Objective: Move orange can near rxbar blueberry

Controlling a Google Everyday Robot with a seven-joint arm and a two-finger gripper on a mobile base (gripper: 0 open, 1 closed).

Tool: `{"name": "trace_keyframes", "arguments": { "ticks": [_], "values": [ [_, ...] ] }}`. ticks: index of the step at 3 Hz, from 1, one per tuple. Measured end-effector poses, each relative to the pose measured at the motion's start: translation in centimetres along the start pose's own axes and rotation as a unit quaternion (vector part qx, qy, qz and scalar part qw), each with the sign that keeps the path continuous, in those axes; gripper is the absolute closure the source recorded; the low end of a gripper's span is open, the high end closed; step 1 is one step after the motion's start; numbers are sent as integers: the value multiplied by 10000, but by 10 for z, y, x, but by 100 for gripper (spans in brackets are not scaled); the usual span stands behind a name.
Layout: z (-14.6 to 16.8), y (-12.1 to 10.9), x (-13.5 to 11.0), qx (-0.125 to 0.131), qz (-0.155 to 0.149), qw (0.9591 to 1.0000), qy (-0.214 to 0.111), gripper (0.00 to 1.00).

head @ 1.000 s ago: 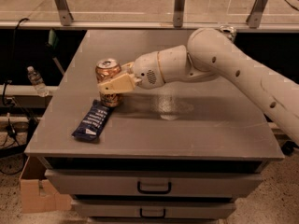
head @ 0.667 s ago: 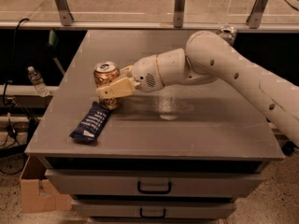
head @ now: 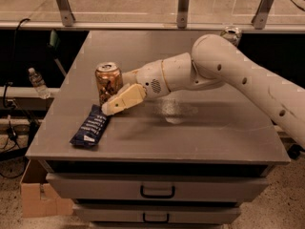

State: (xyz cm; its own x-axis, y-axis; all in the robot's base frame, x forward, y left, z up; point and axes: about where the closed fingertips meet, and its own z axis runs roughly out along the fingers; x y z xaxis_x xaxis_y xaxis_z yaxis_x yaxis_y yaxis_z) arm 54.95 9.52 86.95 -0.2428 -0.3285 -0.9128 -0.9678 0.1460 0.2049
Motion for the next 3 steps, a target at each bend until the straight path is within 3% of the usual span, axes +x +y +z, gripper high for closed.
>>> {"name": "trace_keyframes", "arguments": {
  "ticks": [1, 2, 3],
  "values": [
    [-9, -2, -1, 104, -27, 9999, 8, 0],
    [-45, -11, -9, 541, -132, 9984, -89, 0],
    [-112, -19, -37, 1226, -445, 9910, -298, 0]
  ]
}}
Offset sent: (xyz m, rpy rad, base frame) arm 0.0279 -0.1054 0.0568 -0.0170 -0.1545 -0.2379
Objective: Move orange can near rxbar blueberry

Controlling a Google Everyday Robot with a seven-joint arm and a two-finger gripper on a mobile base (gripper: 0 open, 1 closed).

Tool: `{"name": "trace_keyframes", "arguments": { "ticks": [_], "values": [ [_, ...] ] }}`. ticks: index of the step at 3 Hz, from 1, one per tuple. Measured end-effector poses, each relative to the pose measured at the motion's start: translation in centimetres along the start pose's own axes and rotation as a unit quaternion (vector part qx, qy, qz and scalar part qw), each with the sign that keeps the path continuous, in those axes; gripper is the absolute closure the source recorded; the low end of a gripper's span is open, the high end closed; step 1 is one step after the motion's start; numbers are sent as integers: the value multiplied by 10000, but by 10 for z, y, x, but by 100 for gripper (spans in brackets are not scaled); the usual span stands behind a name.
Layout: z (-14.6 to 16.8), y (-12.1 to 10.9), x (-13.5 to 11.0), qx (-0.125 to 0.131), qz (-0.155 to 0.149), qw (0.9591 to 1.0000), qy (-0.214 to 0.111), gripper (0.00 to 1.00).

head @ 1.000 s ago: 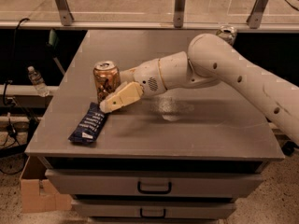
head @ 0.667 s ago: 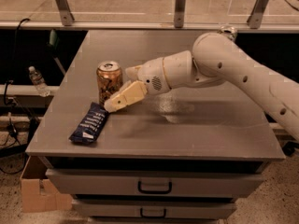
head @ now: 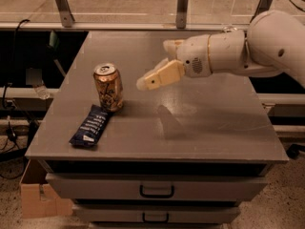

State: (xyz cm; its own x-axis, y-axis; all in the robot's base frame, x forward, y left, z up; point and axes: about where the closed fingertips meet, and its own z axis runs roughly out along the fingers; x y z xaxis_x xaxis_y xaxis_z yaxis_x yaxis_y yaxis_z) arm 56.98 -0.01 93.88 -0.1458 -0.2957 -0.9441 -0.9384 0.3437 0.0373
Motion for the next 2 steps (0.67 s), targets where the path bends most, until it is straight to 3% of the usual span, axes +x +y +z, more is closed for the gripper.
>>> {"name": "trace_keyframes", "arguments": {
  "ticks": [1, 2],
  "values": [
    [-50, -17, -44, 471, -379, 9972, -447, 0],
    [-61, -20, -55, 568, -479, 9957, -547, 0]
  ]
}}
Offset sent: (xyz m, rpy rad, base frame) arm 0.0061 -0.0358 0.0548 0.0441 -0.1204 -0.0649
